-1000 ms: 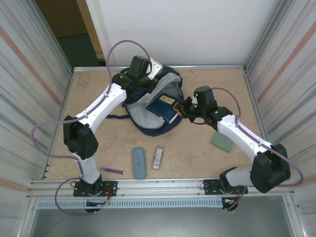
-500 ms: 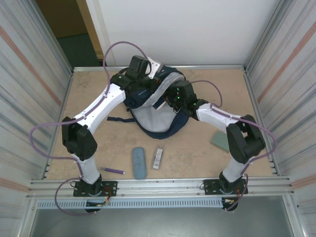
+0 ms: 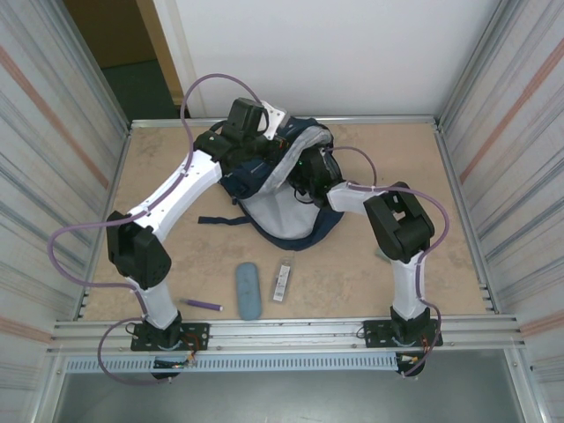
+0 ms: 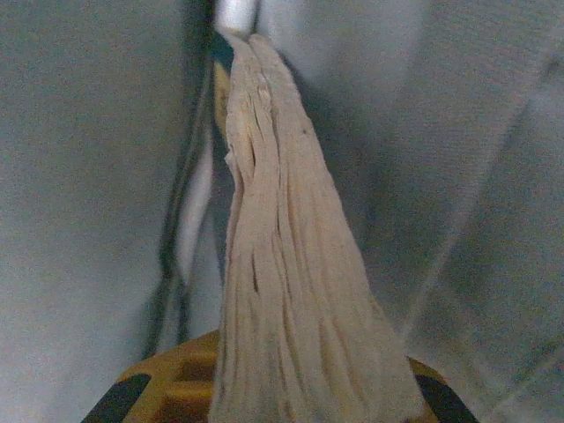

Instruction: Pack the student bag

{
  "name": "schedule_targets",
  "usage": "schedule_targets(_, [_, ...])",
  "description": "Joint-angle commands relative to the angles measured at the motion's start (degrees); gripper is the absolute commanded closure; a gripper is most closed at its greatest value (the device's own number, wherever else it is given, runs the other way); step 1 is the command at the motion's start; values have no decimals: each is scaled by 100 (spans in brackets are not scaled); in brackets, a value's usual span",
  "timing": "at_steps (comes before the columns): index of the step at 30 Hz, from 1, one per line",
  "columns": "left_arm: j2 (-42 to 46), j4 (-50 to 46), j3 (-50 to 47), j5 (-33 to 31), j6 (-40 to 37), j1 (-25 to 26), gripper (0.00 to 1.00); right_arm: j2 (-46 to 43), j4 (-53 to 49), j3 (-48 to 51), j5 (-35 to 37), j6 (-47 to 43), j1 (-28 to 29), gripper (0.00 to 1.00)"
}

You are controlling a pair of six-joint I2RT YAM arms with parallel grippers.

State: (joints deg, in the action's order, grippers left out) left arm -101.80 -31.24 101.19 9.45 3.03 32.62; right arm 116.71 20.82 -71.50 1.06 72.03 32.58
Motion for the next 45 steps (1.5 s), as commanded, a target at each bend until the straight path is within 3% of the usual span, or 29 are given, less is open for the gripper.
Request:
schedule_targets(1, [521,957,-57,172,-39,8,100,75,-209,-130,541,233,96,100])
schedule_targets(4, [520,1068,-165,150,126,-41,100,113,-68,61,766,363,159,100])
schedule_targets(6, [521,1085,-199,262,178,-54,100,192,-50,42,817,586,186,91])
schedule_targets(11, [499,1112,-261,468,364,-48,100,390,204,108,846,1534,248,88])
schedule_targets(15, [577,1282,-538,386,382,-60,100,638,420,-149,482,1679,267,65])
schedule_targets(25, [492,1625,-1145,-216,370,-417,100,-189,301,750,268,1502,100,45])
schedule_targets(33, [172,1627,-1216,-321,243,-467,100,-873,-324,1155,-824,650,-293,41])
schedule_targets(40, [-106,1425,-1251,38,671,-450,100,-2216,-782,1991,-920,-12,-838,41])
schedule_targets(45, [-342,1454,-1290,621,895,-318,100,-3616,-1480,2574,-429,-971,-1247,40])
